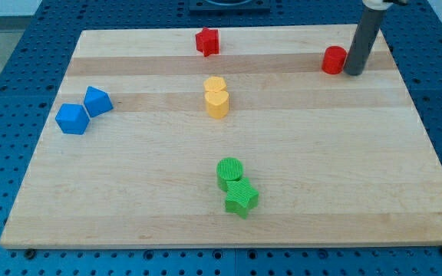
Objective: Put the red circle on the right side of red star
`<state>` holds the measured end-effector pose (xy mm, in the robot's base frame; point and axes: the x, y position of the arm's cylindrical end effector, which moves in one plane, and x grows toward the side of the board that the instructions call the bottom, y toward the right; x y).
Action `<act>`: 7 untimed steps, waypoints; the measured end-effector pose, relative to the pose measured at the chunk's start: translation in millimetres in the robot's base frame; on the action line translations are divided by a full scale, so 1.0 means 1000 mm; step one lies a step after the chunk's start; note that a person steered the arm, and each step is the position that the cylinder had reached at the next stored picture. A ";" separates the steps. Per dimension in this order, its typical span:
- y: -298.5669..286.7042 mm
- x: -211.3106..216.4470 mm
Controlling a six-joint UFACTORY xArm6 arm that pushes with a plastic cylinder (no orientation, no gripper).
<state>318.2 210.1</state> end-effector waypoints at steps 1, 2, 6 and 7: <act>-0.024 -0.011; -0.041 -0.024; -0.063 -0.062; -0.081 -0.062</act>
<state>256.0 129.3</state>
